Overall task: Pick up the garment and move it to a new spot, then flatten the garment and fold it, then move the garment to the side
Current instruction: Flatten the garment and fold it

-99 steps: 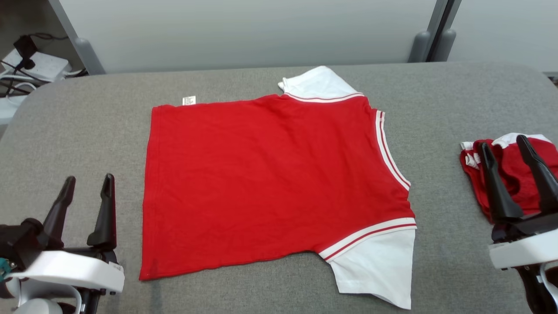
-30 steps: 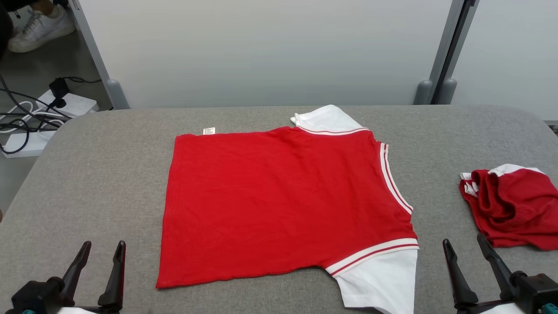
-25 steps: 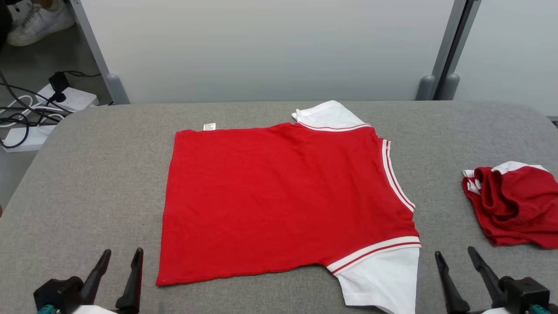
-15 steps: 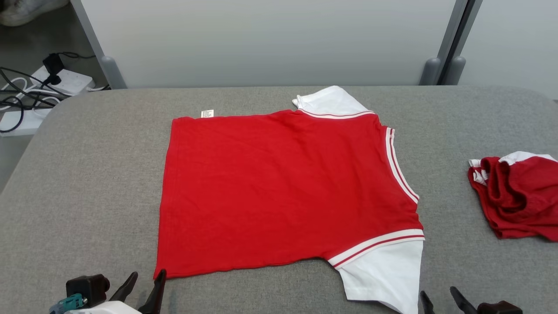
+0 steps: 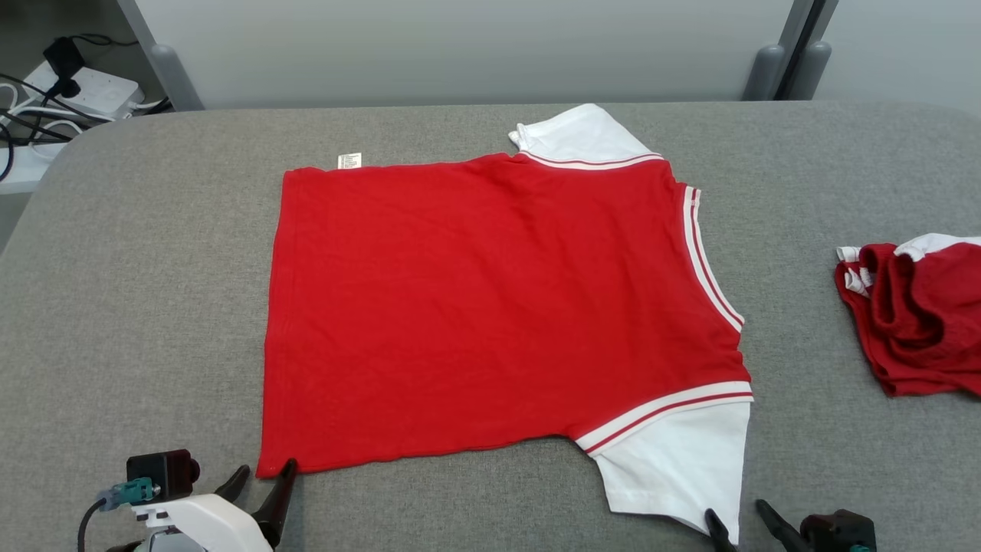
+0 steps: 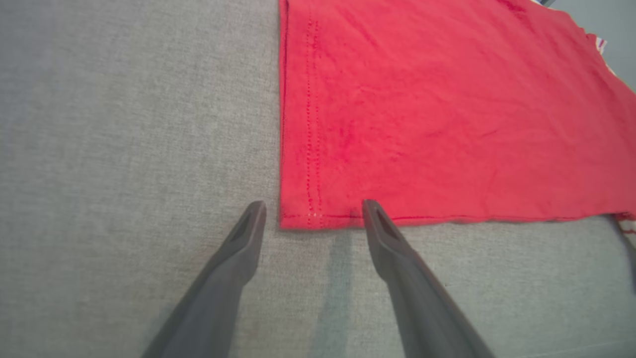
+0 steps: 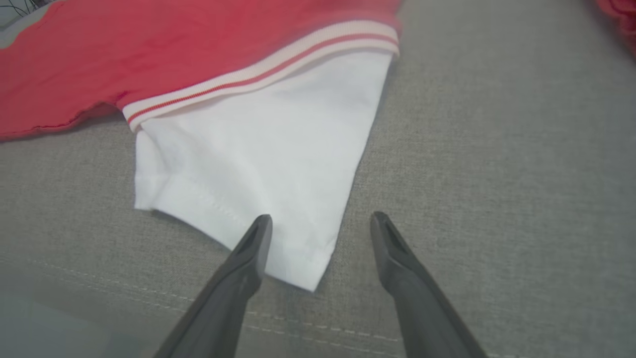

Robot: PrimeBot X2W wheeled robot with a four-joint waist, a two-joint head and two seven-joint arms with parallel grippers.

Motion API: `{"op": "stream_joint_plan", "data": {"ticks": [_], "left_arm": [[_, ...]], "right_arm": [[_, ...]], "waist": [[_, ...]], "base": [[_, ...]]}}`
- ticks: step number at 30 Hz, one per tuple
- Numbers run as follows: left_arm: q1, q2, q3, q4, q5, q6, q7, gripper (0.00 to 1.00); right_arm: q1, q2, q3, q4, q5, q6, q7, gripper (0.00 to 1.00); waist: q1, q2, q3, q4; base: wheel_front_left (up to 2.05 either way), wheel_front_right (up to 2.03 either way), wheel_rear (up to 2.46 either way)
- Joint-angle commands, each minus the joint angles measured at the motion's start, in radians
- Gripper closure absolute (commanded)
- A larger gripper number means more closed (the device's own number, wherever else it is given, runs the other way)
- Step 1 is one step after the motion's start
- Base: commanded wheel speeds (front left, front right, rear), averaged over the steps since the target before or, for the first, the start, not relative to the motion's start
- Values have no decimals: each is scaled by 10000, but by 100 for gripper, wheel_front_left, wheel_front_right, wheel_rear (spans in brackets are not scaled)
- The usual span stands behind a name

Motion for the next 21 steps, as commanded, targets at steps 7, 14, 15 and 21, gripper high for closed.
{"op": "stream_joint_plan", "data": {"ticks": [7,14,15,21], "left_arm": [[-951,22,293,636,-353,-321,16,0],[-1351,-242,207,1230,-717,-651,-95,100],[-1380,-276,209,1312,-799,-686,-99,100],[-1204,-282,165,1448,-1079,-804,-224,100]], "right_arm": [[-692,-152,453,252,182,14,81,0],[-1050,-171,750,776,397,14,691,67],[-1084,-170,787,825,426,14,791,100],[-651,-204,528,594,798,14,1131,100]], "waist": [[0,-1,218,89],[0,-1,361,152],[0,-1,376,146],[0,-1,375,184]], "base": [[0,0,0],[0,0,0],[0,0,0],[0,0,0]]}}
